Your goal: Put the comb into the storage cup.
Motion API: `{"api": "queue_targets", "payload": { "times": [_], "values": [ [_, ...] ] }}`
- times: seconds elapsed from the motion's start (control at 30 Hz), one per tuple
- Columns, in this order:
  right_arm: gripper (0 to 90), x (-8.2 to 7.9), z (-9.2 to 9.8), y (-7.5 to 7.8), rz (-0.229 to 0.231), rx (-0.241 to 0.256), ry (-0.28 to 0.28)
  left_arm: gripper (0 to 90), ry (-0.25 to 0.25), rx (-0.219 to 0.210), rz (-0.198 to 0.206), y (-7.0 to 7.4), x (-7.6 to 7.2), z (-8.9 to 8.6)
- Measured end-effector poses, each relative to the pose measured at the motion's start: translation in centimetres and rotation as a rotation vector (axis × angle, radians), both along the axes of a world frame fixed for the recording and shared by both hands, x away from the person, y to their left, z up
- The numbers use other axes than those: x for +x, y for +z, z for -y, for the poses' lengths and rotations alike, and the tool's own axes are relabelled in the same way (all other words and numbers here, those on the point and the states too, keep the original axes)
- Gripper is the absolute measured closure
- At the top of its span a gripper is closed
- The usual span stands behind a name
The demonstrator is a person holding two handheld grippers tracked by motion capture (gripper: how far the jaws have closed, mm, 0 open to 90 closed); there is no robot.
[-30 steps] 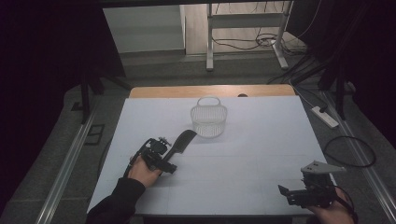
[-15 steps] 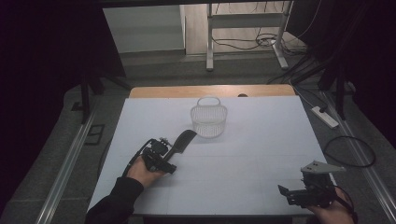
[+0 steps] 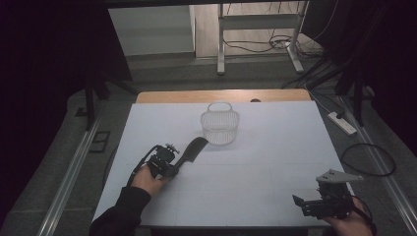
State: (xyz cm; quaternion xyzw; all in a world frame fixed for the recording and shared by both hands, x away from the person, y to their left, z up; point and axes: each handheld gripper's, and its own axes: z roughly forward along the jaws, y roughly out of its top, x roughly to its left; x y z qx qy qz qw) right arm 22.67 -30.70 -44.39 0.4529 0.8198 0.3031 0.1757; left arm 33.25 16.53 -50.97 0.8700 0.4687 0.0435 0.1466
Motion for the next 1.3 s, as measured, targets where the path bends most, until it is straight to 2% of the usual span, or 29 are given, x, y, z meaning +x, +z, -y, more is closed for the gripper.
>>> {"api": "queue_targets", "payload": {
  "times": [0.3, 0.37, 0.43, 1.1, 1.3],
  "values": [
    [2.1, 0.0, 0.0, 0.0, 0.001, -0.002, 0.003, 72.4, 0.037, -0.071, -0.032, 0.0, 0.4, -0.8],
    [2.1, 0.0, 0.0, 0.0, 0.0, -0.002, 0.004, 72.5, 0.035, -0.076, -0.031, 0.0, 0.4, -0.9],
    [2.1, 0.0, 0.0, 0.0, 0.0, -0.002, 0.004, 72.5, 0.038, -0.07, -0.026, 0.0, 0.3, -1.0],
    [2.1, 0.0, -0.1, 0.0, 0.001, -0.003, 0.007, 72.7, 0.036, -0.144, 0.019, 1.4, -0.5, -2.7],
    [2.1, 0.0, -0.1, 0.0, 0.002, -0.002, 0.008, 72.6, 0.033, -0.143, 0.047, 1.9, -1.1, -3.1]
  ]
}}
